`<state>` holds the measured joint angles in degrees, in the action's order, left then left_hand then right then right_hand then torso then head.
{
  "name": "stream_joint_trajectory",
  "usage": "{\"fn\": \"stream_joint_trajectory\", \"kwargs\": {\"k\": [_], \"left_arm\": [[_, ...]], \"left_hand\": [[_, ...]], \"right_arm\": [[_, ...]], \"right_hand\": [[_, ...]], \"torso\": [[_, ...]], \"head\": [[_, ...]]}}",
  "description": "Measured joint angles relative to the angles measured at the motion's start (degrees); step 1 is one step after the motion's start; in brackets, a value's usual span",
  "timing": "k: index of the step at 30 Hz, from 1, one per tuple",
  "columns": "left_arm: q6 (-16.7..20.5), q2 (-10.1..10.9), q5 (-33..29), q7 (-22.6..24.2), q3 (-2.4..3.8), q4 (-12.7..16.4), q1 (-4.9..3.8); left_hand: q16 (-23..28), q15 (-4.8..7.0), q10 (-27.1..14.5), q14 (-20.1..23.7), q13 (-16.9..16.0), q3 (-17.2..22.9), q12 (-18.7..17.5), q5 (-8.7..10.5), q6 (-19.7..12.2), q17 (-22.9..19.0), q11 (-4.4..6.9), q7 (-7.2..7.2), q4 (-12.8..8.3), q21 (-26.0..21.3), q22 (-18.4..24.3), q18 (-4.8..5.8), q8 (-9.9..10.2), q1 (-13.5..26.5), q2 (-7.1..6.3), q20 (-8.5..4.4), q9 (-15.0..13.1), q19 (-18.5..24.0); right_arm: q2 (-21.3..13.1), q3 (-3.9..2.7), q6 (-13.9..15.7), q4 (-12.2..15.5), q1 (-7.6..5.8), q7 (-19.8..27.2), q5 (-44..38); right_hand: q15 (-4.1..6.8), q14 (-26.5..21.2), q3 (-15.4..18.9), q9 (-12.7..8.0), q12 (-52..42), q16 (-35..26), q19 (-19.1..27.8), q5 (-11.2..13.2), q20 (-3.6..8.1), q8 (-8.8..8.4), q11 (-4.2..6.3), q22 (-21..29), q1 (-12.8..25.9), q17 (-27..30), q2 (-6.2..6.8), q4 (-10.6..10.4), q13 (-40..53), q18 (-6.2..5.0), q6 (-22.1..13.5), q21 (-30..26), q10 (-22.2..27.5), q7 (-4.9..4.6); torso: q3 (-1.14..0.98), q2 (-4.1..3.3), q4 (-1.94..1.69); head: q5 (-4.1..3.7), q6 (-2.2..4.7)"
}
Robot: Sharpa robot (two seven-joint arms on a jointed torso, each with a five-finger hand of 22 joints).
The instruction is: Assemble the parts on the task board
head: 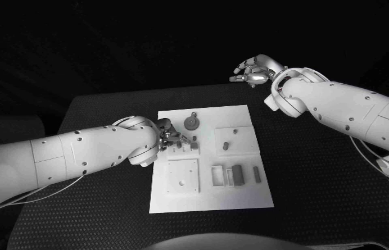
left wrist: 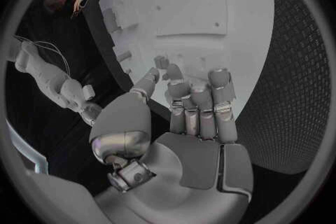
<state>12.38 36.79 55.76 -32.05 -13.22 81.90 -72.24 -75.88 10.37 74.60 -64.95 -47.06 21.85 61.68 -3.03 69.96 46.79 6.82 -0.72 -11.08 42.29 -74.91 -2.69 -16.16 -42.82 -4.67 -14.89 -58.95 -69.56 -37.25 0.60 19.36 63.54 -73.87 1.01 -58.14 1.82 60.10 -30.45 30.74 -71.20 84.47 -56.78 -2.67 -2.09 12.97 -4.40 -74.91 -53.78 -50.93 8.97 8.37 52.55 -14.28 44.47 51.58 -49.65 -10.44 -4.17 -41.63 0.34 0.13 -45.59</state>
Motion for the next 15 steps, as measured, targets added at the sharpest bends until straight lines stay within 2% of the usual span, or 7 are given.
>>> {"fn": "stream_joint_trajectory", "kwargs": {"k": [4,7,10,12,15], "left_arm": [[0.0,0.1,-0.5,0.3,0.26,0.3,-1.07],[-0.3,-0.3,-0.9,0.6,0.37,0.4,-1.62],[-1.0,-1.3,-1.3,0.9,0.38,0.2,-1.73],[-1.8,-2.0,-1.4,0.9,0.37,-0.1,-1.77],[-3.3,-3.0,-1.4,1.0,0.36,-0.9,-2.0]], "left_hand": [[0.8,0.29,-1.4,1.1,0.3,0.1,-0.9,0.0,-1.0,-0.7,-0.75,0.79,-0.4,-1.1,0.0,-0.05,1.5,-0.4,0.38,0.78,1.2,0.8],[2.1,-0.27,-3.0,2.5,0.9,0.2,-2.3,0.0,-3.2,-1.6,-1.65,1.69,-0.7,-2.5,0.0,-0.24,3.4,-0.7,0.68,1.28,2.4,2.3],[3.2,-1.28,-4.6,3.5,1.4,0.4,-3.6,0.0,-6.9,-2.3,-3.07,2.97,-1.2,-3.8,0.4,-0.22,6.5,-1.0,0.98,1.8,4.7,3.5],[3.6,-1.79,-5.2,4.0,1.7,0.4,-4.0,0.0,-7.7,-2.7,-3.68,3.71,-1.2,-4.3,0.7,0.04,7.4,-1.0,0.98,2.09,5.7,4.0],[3.6,-2.09,-5.7,4.3,1.8,0.3,-4.1,0.0,-8.7,-3.0,-4.18,3.76,-1.1,-4.8,0.9,0.19,8.6,-0.4,1.46,2.1,6.8,4.0]], "right_arm": [[0.0,0.0,0.0,-0.2,0.01,0.0,0.0],[0.2,0.0,-0.1,-0.5,0.05,0.0,0.0],[0.4,0.0,-0.2,-0.7,0.17,0.0,0.0],[0.5,0.0,-0.3,-0.8,0.31,0.0,0.0],[0.6,0.0,-0.5,-0.9,0.52,-0.1,0.0]], "right_hand": [[0.0,0.0,0.0,0.0,0.0,0.0,0.0,0.0,0.0,0.0,0.0,0.0,0.0,0.0,0.0,0.0,-0.1,0.0,0.0,0.0,0.0,0.01],[0.0,0.0,0.0,0.0,0.0,0.0,0.0,0.0,0.0,0.0,0.0,0.0,0.0,0.0,0.0,0.0,-0.1,0.0,0.0,0.0,0.0,0.01],[0.0,0.0,0.0,0.0,0.0,0.0,0.0,0.0,0.0,0.0,0.0,0.0,0.0,0.0,0.0,0.0,-0.1,0.0,0.0,0.0,0.0,0.02],[-0.01,0.0,0.0,0.0,0.0,0.0,0.0,0.0,0.0,0.0,0.0,0.0,0.0,0.0,0.0,0.0,-0.1,0.0,0.0,0.0,0.0,0.02],[-0.01,0.0,0.0,0.0,0.0,0.0,0.0,0.0,0.0,0.0,0.0,0.0,0.0,0.0,0.0,0.0,0.0,0.0,0.0,0.0,0.0,0.03]], "torso": [[-0.02,0.04,0.01],[-0.03,0.04,0.0],[-0.04,0.04,0.01],[-0.07,0.04,0.04],[-0.07,0.01,0.1]], "head": [[0.04,0.21],[0.08,0.34],[0.08,0.51],[0.09,0.65],[0.13,0.83]]}}
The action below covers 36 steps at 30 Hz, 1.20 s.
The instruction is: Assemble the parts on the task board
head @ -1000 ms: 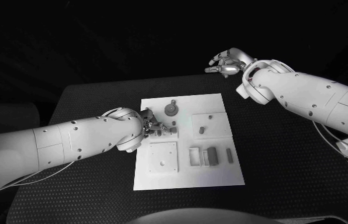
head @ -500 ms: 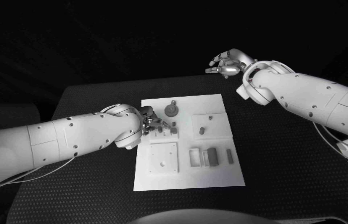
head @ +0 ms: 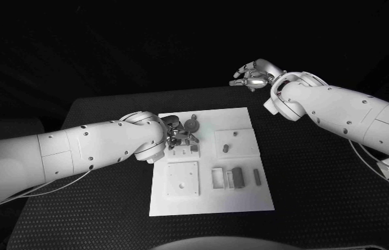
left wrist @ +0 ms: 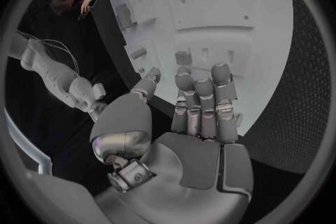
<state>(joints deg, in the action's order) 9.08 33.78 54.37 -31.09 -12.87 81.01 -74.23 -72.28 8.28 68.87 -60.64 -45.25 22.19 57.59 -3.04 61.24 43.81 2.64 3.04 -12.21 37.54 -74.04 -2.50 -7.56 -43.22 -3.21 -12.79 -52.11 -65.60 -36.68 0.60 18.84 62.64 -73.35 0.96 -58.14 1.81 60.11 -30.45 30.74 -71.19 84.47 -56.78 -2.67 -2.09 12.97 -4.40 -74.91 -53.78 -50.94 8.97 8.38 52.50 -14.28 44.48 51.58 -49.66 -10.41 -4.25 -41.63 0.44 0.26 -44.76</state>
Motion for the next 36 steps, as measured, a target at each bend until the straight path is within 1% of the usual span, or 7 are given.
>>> {"fn": "stream_joint_trajectory", "kwargs": {"k": [2,6,11,15,17,21,36], "left_arm": [[-0.9,-0.6,0.2,0.0,0.0,-0.6,-0.08],[-2.6,-1.6,0.8,-0.1,-0.04,-1.4,-0.11],[-4.6,-3.0,1.7,-0.3,-0.15,-2.4,-0.11],[-5.9,-3.8,2.1,-0.4,-0.2,-3.4,-0.1],[-6.4,-4.2,2.4,-0.4,-0.22,-3.9,-0.09],[-7.1,-4.6,2.9,-0.6,-0.26,-4.6,-0.05],[-8.7,-5.2,3.5,-0.7,-0.28,-6.1,0.06]], "left_hand": [[0.0,-0.19,-0.2,0.2,0.0,-0.2,0.0,0.0,-0.3,-0.1,-0.2,0.26,0.7,-0.2,0.1,0.33,0.3,0.9,-0.27,0.01,0.6,0.0],[0.0,-0.19,-0.2,0.2,0.0,-0.2,0.0,0.0,-0.3,-0.2,-0.2,0.34,1.6,-0.2,0.1,0.38,0.3,1.5,-0.33,0.01,1.3,0.0],[-0.1,-0.21,0.0,0.2,0.0,-0.5,0.0,0.0,0.3,-0.3,0.03,0.8,2.8,-0.2,0.0,0.74,0.3,3.1,0.14,0.09,2.1,0.1],[-0.4,-0.09,0.2,0.0,-0.1,-0.7,0.3,0.0,1.1,-0.3,0.23,0.3,3.4,-0.2,-0.3,0.73,0.3,3.6,0.5,0.09,2.6,0.1],[-0.7,0.1,0.4,-0.2,-0.2,-0.8,0.6,0.0,1.4,-0.3,0.35,0.31,3.5,-0.2,-0.5,0.72,0.1,3.9,0.79,0.09,2.9,0.1],[-0.9,0.11,0.4,-0.2,-0.2,-0.8,0.7,0.0,1.6,-0.3,0.43,0.11,3.8,-0.2,-0.6,0.73,0.0,4.1,0.57,-0.21,3.1,-0.2],[-1.4,0.44,0.7,-0.5,-0.4,-1.0,1.2,0.0,2.6,-0.3,0.73,-0.12,4.0,0.0,-0.9,0.7,-0.4,4.1,0.57,-0.06,3.5,-0.5]], "right_arm": [[0.0,0.01,-0.1,0.0,0.07,0.0,0.0],[0.1,0.01,-0.2,0.0,0.16,0.0,0.0],[0.2,0.01,-0.3,0.2,0.17,0.0,0.0],[0.3,0.01,-0.3,0.3,0.17,0.0,0.0],[0.3,0.01,-0.3,0.3,0.17,0.0,0.0],[0.3,0.01,-0.3,0.4,0.17,0.0,0.0],[0.3,0.0,-0.3,0.4,0.18,-0.1,0.0]], "right_hand": [[0.0,0.0,0.0,0.0,0.0,0.0,0.0,0.0,0.0,0.0,0.0,0.0,0.0,0.0,0.0,0.0,0.0,0.0,0.0,0.0,0.0,0.05],[0.0,0.0,0.0,-0.1,0.0,0.0,0.0,0.0,0.0,0.0,0.0,0.0,0.0,0.0,0.0,0.0,0.0,0.0,0.1,0.0,0.0,0.06],[0.0,0.0,0.0,-0.1,0.0,0.0,0.0,0.0,0.0,0.0,0.0,0.0,0.0,0.0,0.0,0.0,-0.1,0.0,0.1,0.0,0.0,0.08],[0.0,0.0,0.0,-0.1,0.0,0.0,0.0,0.0,0.0,0.0,0.0,0.0,0.0,0.0,0.0,0.0,-0.1,0.0,0.0,0.0,0.0,0.18],[-0.01,0.0,0.0,-0.1,0.0,0.0,0.0,0.0,0.0,0.0,0.0,0.0,0.0,0.0,0.0,0.0,-0.1,0.0,0.0,0.0,0.0,0.19],[-0.01,0.0,0.0,0.0,0.0,0.0,0.0,0.0,0.0,0.0,0.0,0.0,0.0,0.0,0.0,0.0,-0.1,0.0,0.0,0.0,0.0,0.2],[-0.01,0.0,0.0,-0.1,-0.2,0.0,0.0,0.0,0.0,0.0,0.0,0.0,0.0,0.0,0.0,0.0,-0.1,-0.01,-0.1,0.0,0.0,0.06]], "torso": [[-0.03,-0.01,0.01],[-0.05,-0.01,0.01],[-0.07,-0.02,0.0],[-0.03,-0.03,0.01],[-0.02,-0.04,0.0],[0.03,-0.05,-0.01],[0.15,-0.08,-0.1]], "head": [[0.05,0.11],[0.07,0.19],[0.07,0.28],[0.03,0.37],[-0.03,0.38],[-0.12,0.38],[-0.51,0.2]]}}
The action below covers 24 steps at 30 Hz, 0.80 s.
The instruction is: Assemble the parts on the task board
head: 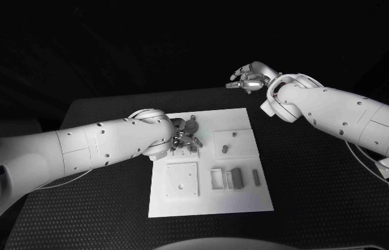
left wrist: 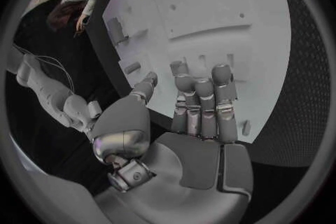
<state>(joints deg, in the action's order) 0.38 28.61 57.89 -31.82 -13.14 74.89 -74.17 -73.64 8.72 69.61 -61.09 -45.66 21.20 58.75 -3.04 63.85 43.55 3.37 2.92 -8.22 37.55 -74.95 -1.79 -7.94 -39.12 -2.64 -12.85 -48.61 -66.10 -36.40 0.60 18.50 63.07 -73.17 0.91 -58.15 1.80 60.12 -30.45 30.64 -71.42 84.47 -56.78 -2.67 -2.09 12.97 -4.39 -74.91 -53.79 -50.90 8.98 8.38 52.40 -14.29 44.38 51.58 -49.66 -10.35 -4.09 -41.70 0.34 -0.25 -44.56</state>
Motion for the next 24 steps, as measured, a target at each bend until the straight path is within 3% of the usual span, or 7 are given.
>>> {"fn": "stream_joint_trajectory", "kwargs": {"k": [24], "left_arm": [[-1.5,-0.7,0.1,-0.1,-0.15,-2.0,0.42]], "left_hand": [[-0.4,0.28,0.1,-0.1,-0.1,-0.2,0.2,0.0,0.4,0.0,0.11,-0.33,-0.2,0.2,0.0,0.0,-0.2,-0.3,0.31,-0.24,0.4,-0.2]], "right_arm": [[0.0,0.01,0.0,0.0,0.02,0.0,0.0]], "right_hand": [[-0.01,0.0,0.0,0.0,0.0,0.2,0.0,0.0,0.0,0.0,0.0,0.0,0.0,0.0,0.0,0.0,-0.1,-0.01,0.1,0.0,0.0,0.05]], "torso": [[-0.05,0.07,0.01]], "head": [[-0.21,-0.16]]}}
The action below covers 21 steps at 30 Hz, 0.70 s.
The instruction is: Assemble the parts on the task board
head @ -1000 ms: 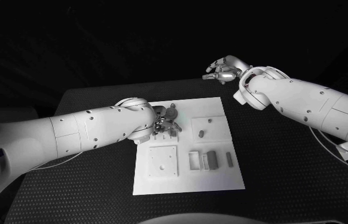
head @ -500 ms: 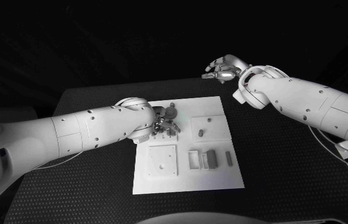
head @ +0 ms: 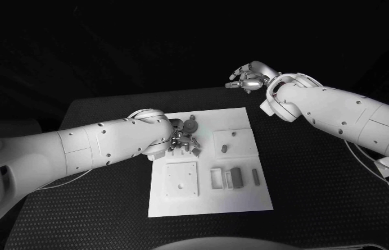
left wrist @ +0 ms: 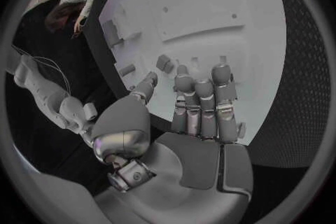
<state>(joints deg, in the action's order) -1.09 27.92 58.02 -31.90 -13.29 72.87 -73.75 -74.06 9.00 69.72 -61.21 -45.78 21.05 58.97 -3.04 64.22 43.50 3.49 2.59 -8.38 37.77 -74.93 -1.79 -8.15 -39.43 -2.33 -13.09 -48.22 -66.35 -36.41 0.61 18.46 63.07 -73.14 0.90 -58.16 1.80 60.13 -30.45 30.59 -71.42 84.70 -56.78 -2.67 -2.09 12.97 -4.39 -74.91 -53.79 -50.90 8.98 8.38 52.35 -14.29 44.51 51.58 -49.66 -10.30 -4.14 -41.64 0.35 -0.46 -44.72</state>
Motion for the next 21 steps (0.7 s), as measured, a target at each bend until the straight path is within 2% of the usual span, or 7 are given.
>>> {"fn": "stream_joint_trajectory", "kwargs": {"k": [12,16,21], "left_arm": [[-0.3,-0.3,0.0,0.0,-0.04,-0.2,0.05],[0.4,0.2,0.1,0.2,-0.04,0.3,0.06],[2.9,1.8,1.0,0.8,-0.03,1.9,0.06]], "left_hand": [[-0.3,-0.01,0.0,0.0,-0.1,-0.3,0.2,0.0,0.0,-0.2,0.0,-0.06,-1.1,0.0,0.0,0.0,-0.2,-0.9,0.9,0.0,0.3,0.0],[-0.3,-0.01,0.0,0.0,-0.1,-0.6,0.2,0.0,0.2,-0.3,0.0,0.06,-1.4,0.0,0.0,0.0,-0.3,-1.3,0.46,0.01,0.4,0.0],[-0.3,-0.01,0.0,0.0,0.0,-0.6,0.2,0.0,0.2,-0.5,0.0,0.06,-1.8,0.0,0.0,0.0,-0.3,-1.7,-1.48,0.01,0.7,0.0]], "right_arm": [[0.0,-0.01,0.0,0.0,0.0,0.0,0.0],[0.0,-0.01,0.0,0.0,0.02,0.0,0.0],[-0.2,0.0,0.0,0.0,0.06,0.0,0.0]], "right_hand": [[0.0,0.0,0.0,0.0,0.0,0.0,0.0,0.0,0.0,0.0,0.0,0.0,0.0,0.0,0.0,0.0,0.0,0.0,0.1,0.0,0.0,0.0],[0.0,0.0,0.0,0.0,0.0,0.0,0.0,0.0,0.0,0.0,0.0,0.0,0.0,0.0,0.0,0.0,0.0,0.0,0.0,0.0,0.0,-0.16],[-0.01,0.0,0.0,0.0,0.0,0.0,0.0,0.0,0.0,0.0,0.0,0.0,0.0,0.0,0.0,0.0,0.0,0.0,0.0,0.0,0.0,-0.15]], "torso": [[0.0,0.0,0.01],[-0.01,0.0,0.01],[-0.01,0.01,0.01]], "head": [[-0.09,0.07],[-0.14,0.07],[-0.25,0.07]]}}
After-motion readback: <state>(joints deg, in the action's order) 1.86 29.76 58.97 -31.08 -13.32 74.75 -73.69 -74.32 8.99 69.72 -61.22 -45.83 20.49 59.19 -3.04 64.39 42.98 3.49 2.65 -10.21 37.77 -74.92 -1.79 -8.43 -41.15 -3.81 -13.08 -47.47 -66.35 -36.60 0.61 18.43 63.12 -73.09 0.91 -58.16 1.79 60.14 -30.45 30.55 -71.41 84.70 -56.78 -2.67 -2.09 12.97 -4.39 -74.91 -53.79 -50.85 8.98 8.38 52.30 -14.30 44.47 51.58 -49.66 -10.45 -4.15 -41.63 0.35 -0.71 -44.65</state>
